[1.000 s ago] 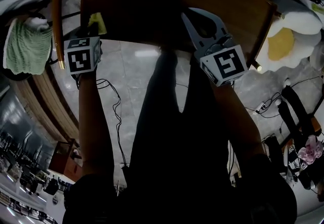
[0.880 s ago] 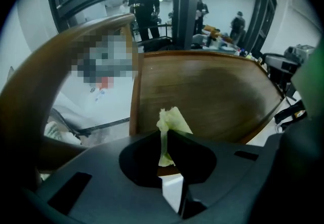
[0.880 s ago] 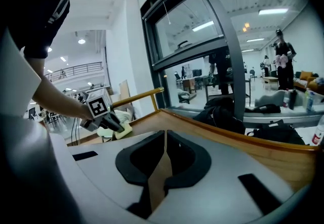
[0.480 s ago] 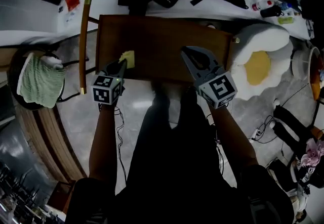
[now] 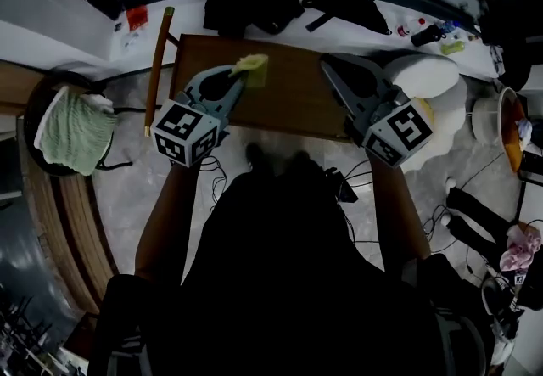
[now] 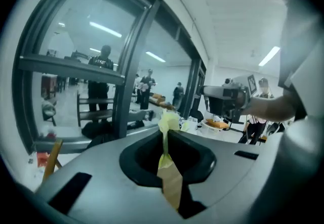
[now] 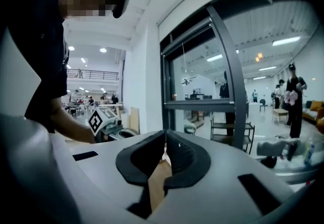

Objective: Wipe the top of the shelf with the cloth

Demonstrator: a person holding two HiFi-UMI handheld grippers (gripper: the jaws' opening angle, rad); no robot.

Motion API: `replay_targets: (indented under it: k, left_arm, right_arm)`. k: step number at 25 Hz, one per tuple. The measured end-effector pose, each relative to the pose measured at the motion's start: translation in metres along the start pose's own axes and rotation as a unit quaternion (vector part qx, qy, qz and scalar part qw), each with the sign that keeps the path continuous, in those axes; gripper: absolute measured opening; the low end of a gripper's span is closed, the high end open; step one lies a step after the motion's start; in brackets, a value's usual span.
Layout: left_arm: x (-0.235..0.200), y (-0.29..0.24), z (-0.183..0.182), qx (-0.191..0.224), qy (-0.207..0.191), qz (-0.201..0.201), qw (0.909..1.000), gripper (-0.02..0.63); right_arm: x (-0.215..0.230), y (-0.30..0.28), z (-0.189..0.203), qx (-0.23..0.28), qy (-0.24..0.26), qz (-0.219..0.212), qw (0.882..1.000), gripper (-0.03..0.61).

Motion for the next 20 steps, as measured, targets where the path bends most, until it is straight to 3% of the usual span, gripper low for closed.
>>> replay_targets:
  k: [3,7,14,20]
  left_arm:
    - [0.019,0.018,-0.026,0.028,-0.024,0.000,0.9993,0.034]
    - [0.043,0.041,-0.045,0.051,-0.036,-0.012,0.9980,0.034]
    - [0.091,0.076,-0.045,0.078,-0.018,0.008,0.9968,0.034]
    - [0.158,0.109,-0.032,0.082,-0.014,0.021,0.9964,0.034]
  right_arm:
    - [-0.011,0.021,-0.027,0.021,0.040,0.000,0.999,0.026]
    - [-0.025,0.049,-0.043,0.043,0.043,-0.016,0.998,0.026]
    - [-0.068,0.101,-0.013,0.055,0.009,-0.029,0.998,0.026]
    - [-0.116,0.152,0.015,0.047,-0.008,-0.039,0.998,0.026]
Point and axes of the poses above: the fingertips, and each gripper's own axes: y backward along the fingers, x to its right, z out of its underside, the point moved 10 cm from there along y, backward along the fingers, and after that the axes turned 6 degrees about -y, right-handed, at the moved point
